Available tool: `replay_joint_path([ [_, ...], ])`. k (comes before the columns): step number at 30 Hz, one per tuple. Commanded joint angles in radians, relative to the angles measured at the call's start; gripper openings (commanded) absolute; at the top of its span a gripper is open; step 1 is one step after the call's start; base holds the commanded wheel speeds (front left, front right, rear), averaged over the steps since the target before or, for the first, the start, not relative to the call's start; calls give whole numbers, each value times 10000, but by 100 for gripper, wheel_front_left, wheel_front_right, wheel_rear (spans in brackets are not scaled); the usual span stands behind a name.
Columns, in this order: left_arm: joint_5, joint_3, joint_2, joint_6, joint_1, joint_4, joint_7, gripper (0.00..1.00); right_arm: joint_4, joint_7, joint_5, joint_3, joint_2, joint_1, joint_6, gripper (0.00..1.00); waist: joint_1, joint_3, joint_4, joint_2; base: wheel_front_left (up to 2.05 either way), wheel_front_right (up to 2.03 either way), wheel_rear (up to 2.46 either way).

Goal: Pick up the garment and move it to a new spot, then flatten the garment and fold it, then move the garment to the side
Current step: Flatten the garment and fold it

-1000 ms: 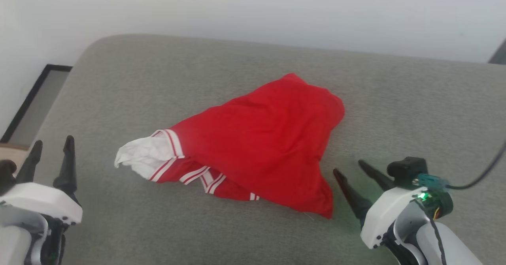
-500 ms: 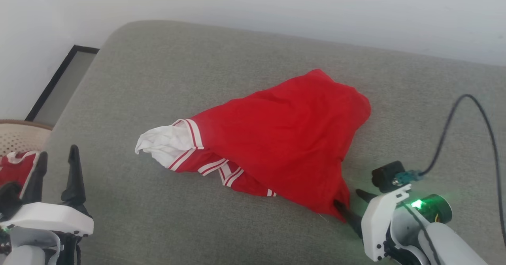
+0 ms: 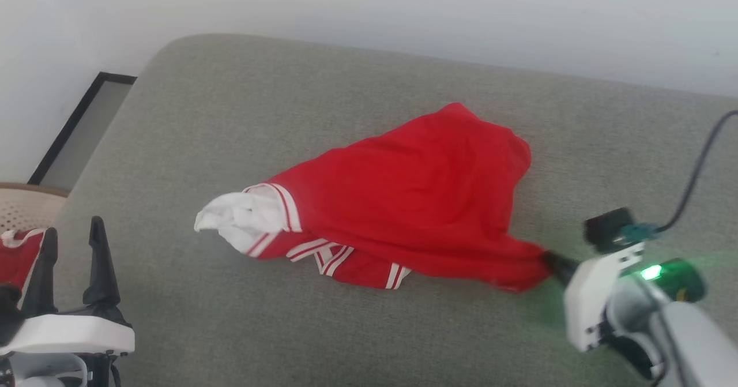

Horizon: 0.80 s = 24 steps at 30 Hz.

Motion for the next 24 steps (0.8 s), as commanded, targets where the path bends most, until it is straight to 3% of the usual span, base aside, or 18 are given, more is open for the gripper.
replay_joint_path([
  [1,200,198,-161,-129,108,-105,-45,100,-60,-2,-61,-362,-215,-40,3,0,0,-37,-120,0,0,0,0],
  [10,563,582,-519,-235,226,-248,-44,100,42,-65,-155,-2169,-848,247,3,0,0,-109,-428,0,0,0,0],
  [24,309,388,-302,-248,640,-398,-44,100,625,-44,-616,-5055,-1768,952,3,0,0,-397,-691,0,0,0,0],
])
